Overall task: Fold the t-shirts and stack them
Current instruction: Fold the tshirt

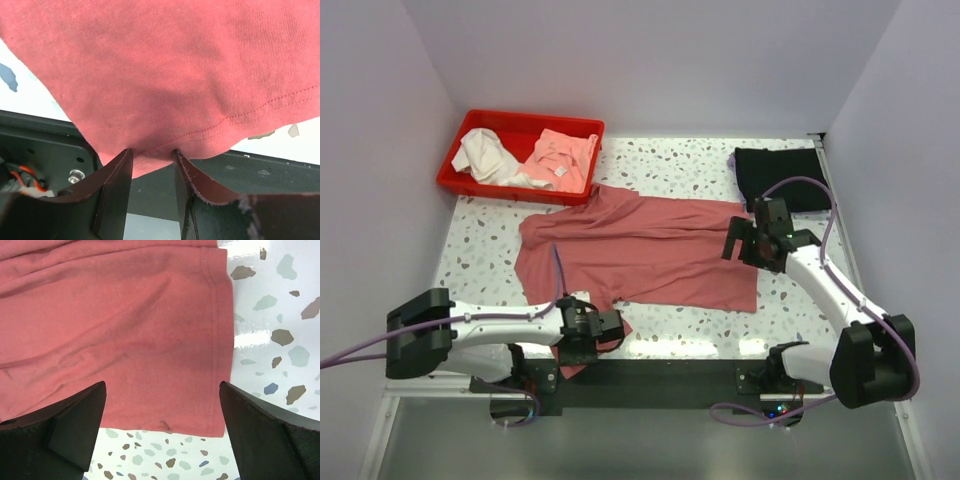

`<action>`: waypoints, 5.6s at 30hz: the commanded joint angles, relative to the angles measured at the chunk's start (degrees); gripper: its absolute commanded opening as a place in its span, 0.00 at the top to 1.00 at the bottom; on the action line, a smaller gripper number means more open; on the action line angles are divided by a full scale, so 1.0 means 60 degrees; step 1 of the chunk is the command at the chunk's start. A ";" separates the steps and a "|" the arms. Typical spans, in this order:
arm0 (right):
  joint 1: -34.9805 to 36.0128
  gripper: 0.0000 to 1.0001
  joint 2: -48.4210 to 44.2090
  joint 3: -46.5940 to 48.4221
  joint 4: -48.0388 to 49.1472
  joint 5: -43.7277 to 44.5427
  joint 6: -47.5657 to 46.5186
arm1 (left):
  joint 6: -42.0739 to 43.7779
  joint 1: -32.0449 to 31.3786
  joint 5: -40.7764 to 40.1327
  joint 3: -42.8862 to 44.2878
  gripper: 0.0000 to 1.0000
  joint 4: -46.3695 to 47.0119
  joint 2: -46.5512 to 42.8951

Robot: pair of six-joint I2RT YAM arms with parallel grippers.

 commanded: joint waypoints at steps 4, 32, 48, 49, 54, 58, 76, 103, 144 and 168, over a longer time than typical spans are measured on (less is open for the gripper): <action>-0.0174 0.01 -0.0862 -0.0355 -0.0445 0.0660 0.0325 | -0.0608 -0.0037 0.0504 -0.1444 0.55 0.1298 0.0097; -0.0306 0.21 -0.2197 -0.2655 -0.1311 -0.0436 0.2976 | -0.1003 -0.0125 -0.2643 -0.0098 1.00 -0.0722 -0.2319; -0.0321 0.48 -0.1142 -0.3417 -0.0021 0.0659 0.3210 | -0.1486 -0.0125 -0.3904 0.0297 1.00 -0.1440 -0.3316; -0.0306 0.49 -0.1083 -0.3359 0.0125 0.0646 0.3182 | -0.1516 -0.0125 -0.3977 0.0312 1.00 -0.1484 -0.3345; -0.0321 0.81 -0.0819 -0.3344 0.0712 0.0925 0.3153 | -0.1778 -0.0125 -0.4490 0.0604 1.00 -0.1777 -0.3462; -0.0306 1.00 -0.1169 -0.3038 0.0727 0.0485 0.2874 | -0.2583 -0.0125 -0.5920 0.1190 1.00 -0.2652 -0.3536; -0.0321 1.00 -0.3660 0.4973 -0.2027 0.1480 0.0999 | 1.4737 -0.0125 -0.8756 0.7198 1.00 0.9173 -0.4617; -0.0321 1.00 -0.3192 1.1422 -0.3229 0.1245 -0.0143 | 1.6075 -0.0110 -0.2583 1.4671 1.00 0.6101 -0.1762; -0.2005 1.00 0.4221 0.5899 0.0742 0.0924 -0.0363 | 1.3149 0.8415 -0.0463 0.5778 1.00 1.1099 0.3382; -0.2577 0.97 0.4074 0.6470 -0.2304 0.0529 -0.1374 | 0.9721 0.7712 -0.0638 0.1646 1.00 0.8113 -0.0972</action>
